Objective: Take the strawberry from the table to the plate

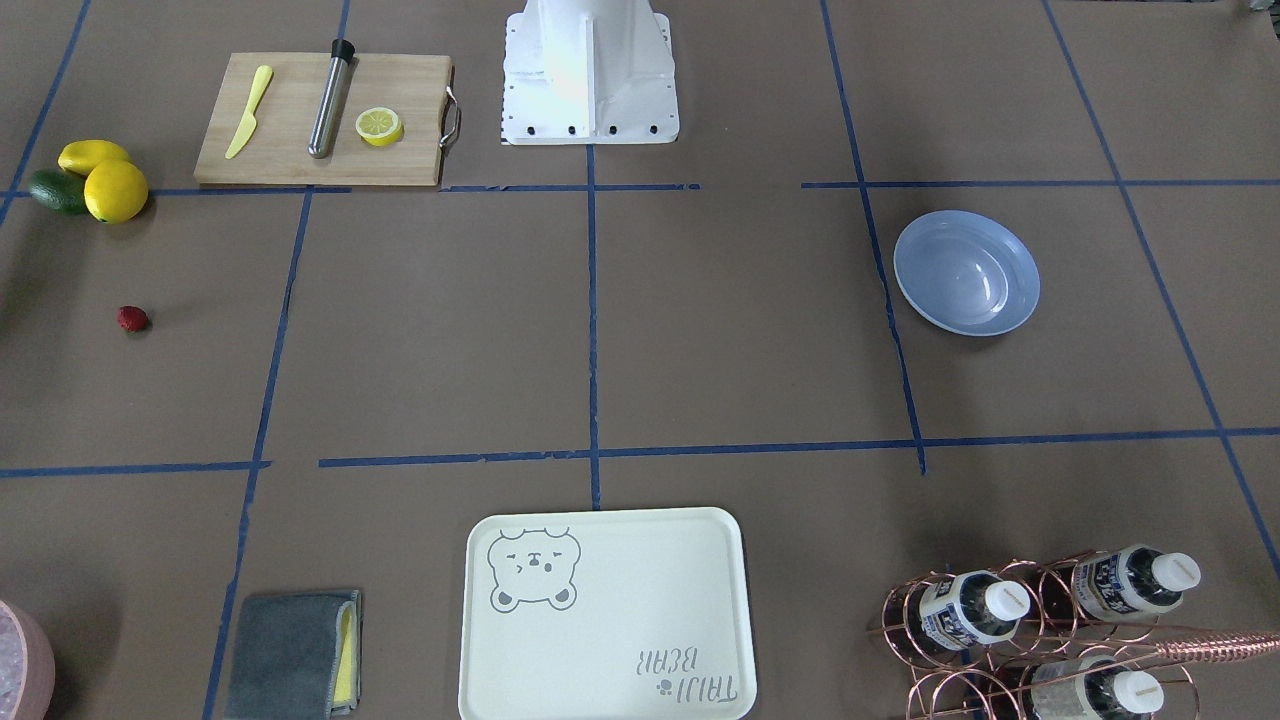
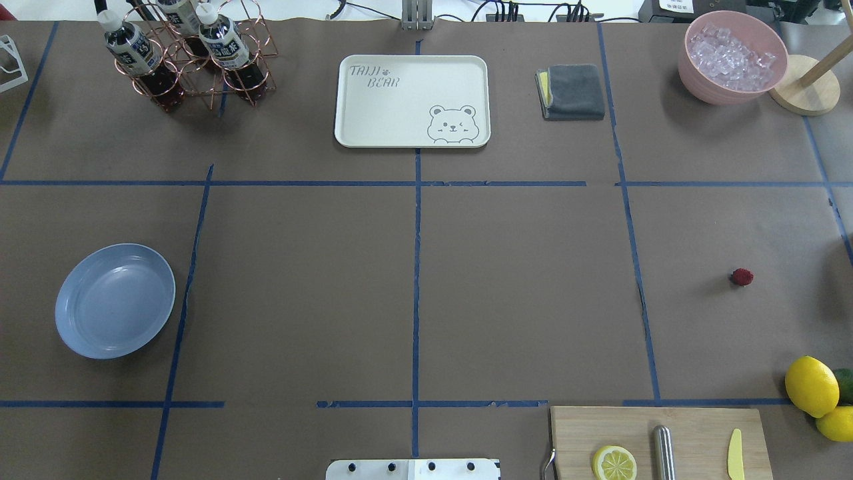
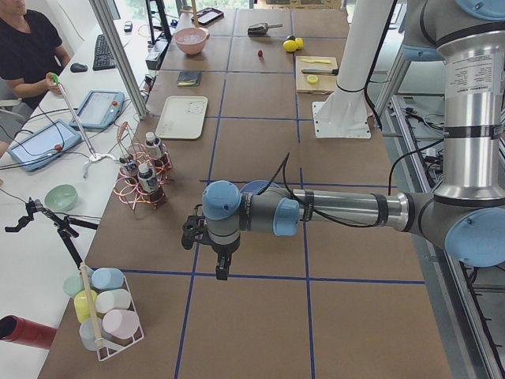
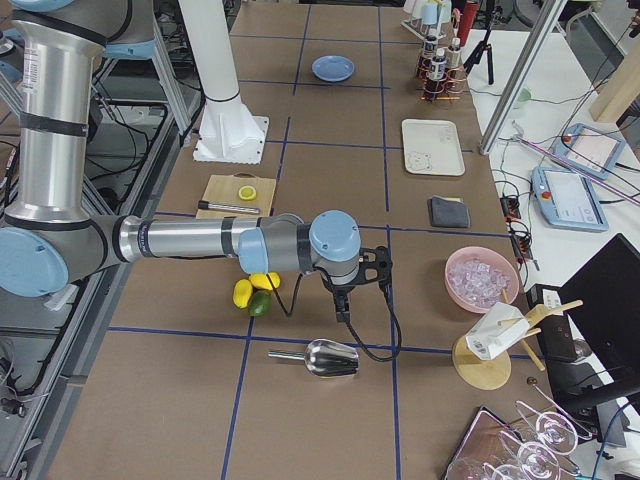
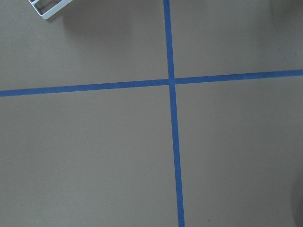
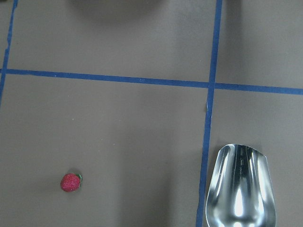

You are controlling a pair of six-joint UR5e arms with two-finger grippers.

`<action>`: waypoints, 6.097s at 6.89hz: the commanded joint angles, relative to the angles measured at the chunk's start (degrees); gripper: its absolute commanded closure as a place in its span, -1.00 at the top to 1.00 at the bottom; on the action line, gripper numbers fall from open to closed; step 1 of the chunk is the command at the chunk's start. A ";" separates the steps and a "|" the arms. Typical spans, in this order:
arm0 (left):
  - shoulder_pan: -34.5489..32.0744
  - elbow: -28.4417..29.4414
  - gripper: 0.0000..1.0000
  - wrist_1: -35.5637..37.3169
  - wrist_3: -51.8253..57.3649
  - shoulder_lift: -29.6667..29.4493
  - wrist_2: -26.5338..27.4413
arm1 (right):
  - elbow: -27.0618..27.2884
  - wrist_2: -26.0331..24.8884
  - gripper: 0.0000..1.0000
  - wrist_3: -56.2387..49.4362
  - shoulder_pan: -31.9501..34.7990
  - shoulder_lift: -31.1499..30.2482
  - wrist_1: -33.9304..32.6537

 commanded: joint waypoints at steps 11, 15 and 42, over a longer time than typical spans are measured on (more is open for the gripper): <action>26.30 -10.39 1.00 -37.85 -53.64 13.81 0.49 | 0.82 -0.15 1.00 4.66 0.08 2.65 0.70; 46.69 -2.58 0.93 -55.70 -77.84 13.03 16.10 | 0.55 -0.06 1.00 5.10 -0.01 2.21 0.61; 64.49 -2.39 1.00 -13.09 -106.43 -35.32 28.44 | 3.45 -15.50 1.00 44.74 -30.66 8.01 15.64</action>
